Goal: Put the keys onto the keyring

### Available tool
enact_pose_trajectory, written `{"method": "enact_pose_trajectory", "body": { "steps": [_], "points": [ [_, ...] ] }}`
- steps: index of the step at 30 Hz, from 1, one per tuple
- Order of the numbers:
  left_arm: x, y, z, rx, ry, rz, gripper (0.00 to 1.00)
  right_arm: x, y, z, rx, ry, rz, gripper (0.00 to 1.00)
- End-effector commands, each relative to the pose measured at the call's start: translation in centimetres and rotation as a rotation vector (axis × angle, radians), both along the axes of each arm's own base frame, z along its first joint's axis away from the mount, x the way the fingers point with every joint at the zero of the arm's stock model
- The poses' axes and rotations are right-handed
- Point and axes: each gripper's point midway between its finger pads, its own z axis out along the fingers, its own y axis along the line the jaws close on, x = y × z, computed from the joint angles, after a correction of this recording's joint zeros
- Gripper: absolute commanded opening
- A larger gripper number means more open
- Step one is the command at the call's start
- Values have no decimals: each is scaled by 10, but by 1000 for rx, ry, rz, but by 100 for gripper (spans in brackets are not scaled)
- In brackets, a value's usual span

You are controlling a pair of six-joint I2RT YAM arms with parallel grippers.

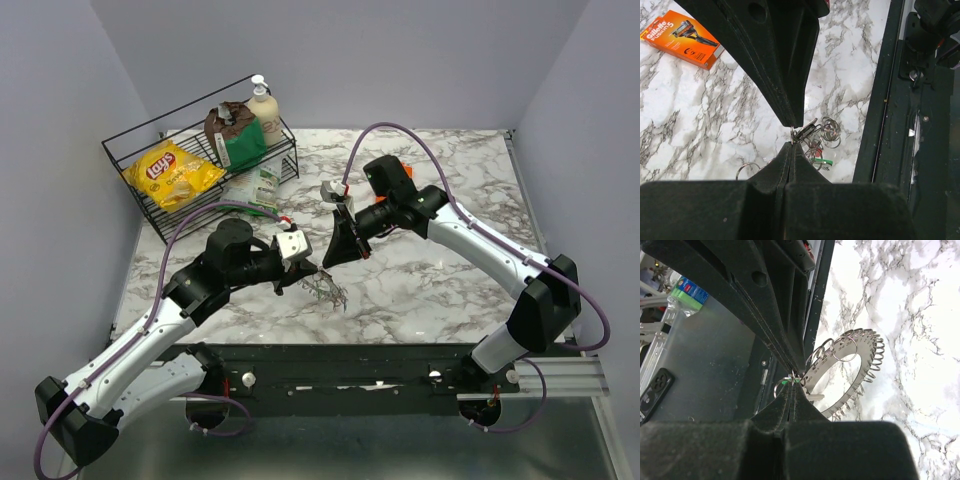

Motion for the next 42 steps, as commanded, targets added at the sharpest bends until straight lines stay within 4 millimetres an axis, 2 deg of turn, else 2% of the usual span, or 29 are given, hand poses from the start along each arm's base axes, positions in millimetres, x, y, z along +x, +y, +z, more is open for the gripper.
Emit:
{"method": "enact_pose_trajectory", "body": {
  "steps": [1,21,24,27,28,30,31,33,34,37,38,40,42],
  "points": [
    [-8,-4,11,-45,-22,-41,0,0,1,-2,-4,-15,-13,0],
    [-14,-1,27,-106,-57,-37,0,6,2,-14,-35,1,-33,0],
    [-16,-2,32,-131,-64,-46,0,6,2,-14,-38,0,-39,3],
    [-15,-4,32,-138,-60,-49,0,7,0,-10,-31,-27,-53,17],
    [-15,-4,33,-140,-58,-47,0,7,-1,-14,-39,-27,-64,28],
    [-15,-4,33,-141,-59,-47,0,10,-1,-9,-13,-67,-84,42],
    [-15,-3,34,-144,-64,-47,0,8,-4,-3,0,-92,-101,53],
    [-16,-4,35,-147,-65,-48,0,10,-5,-3,23,-129,-124,62],
    [-16,-4,36,-149,-67,-48,0,10,-7,4,37,-160,-145,68],
    [-16,-4,37,-155,-70,-49,0,14,-11,5,49,-208,-190,75],
    [-17,-5,37,-158,-69,-57,0,15,-12,13,78,-243,-201,76],
    [-17,-5,39,-166,-72,-58,0,16,-16,11,79,-257,-234,77],
    [-18,-6,41,-177,-73,-67,0,17,-18,24,123,-306,-258,76]
  ]
}}
